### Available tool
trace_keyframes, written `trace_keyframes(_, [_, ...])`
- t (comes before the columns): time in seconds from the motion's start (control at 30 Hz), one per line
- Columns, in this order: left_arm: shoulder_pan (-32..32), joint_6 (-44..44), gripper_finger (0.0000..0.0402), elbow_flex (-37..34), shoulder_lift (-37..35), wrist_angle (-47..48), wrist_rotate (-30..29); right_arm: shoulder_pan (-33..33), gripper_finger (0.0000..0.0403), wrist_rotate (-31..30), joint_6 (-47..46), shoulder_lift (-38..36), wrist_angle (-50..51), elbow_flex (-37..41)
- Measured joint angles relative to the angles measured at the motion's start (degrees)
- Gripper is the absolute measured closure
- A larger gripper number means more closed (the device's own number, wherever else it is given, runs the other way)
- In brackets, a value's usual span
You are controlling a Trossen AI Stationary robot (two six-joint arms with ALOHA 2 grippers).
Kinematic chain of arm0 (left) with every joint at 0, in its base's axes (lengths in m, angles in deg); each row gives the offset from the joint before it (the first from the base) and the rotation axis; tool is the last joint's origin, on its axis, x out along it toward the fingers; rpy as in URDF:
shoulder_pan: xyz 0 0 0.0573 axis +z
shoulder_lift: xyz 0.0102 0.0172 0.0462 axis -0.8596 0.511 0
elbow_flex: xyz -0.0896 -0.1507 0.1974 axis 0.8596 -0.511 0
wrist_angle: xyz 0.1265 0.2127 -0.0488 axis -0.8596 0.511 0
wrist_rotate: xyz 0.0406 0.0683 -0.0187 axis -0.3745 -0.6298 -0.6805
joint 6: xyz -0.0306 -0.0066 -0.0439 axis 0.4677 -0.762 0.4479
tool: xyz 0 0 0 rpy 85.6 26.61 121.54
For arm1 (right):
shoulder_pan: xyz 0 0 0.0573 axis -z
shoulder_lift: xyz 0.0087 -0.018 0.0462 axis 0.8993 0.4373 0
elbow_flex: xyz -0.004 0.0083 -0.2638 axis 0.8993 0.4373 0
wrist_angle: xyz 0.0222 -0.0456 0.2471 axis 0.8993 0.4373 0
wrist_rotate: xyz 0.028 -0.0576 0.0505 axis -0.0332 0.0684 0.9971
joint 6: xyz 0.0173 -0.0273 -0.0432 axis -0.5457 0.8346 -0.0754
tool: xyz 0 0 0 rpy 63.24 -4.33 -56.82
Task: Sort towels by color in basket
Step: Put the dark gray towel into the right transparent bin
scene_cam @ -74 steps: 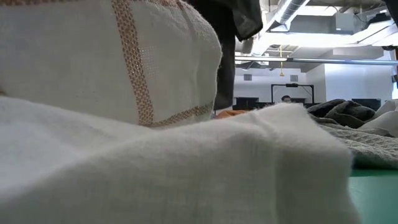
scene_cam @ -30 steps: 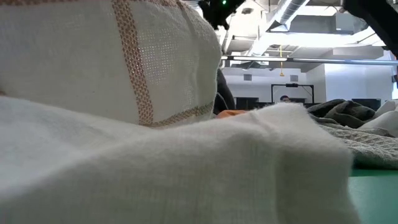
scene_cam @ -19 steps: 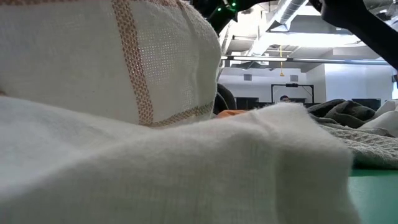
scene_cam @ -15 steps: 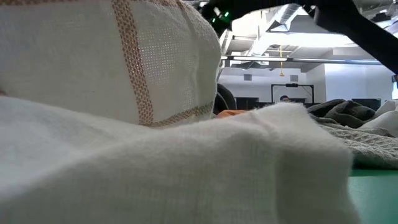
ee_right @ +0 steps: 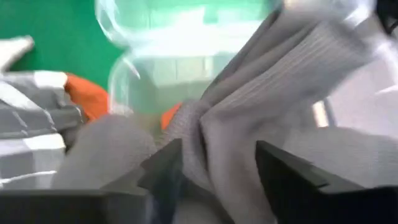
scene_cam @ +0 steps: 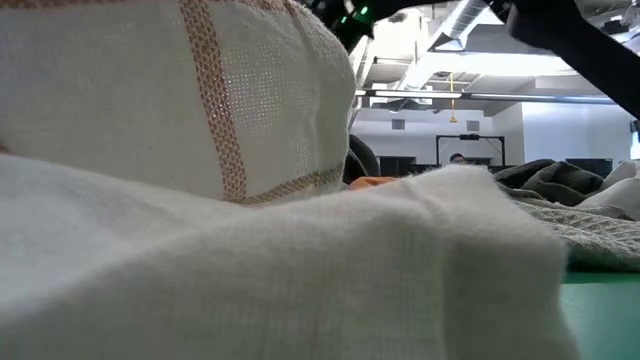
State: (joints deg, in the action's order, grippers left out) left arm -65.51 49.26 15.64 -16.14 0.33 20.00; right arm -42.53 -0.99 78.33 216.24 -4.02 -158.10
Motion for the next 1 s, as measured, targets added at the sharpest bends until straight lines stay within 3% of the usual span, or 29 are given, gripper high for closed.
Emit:
trace_keyframes(0.13, [0.0,0.02,0.0221,0.0,0.0,0.02,0.0,0.58,0.0116,-0.11,-1.46,-4.13,0.44,-0.23])
trace_keyframes(0.27, [0.0,0.02,0.0221,0.0,0.02,0.02,0.0,-0.08,0.0097,-0.35,-1.46,-6.73,3.78,-0.25])
trace_keyframes(0.6, [0.0,1.06,0.0221,0.0,0.01,1.11,0.28,-2.23,0.0092,-3.62,-5.41,-5.84,28.8,0.08])
trace_keyframes(0.8, [0.0,1.68,0.0221,0.0,0.0,1.78,1.02,-1.17,0.0092,-8.08,-10.12,-5.91,33.78,1.17])
trace_keyframes(1.0, [0.0,3.24,0.0221,0.0,0.0,3.47,2.05,-2.17,0.0092,-8.57,-13.27,-5.97,32.4,4.03])
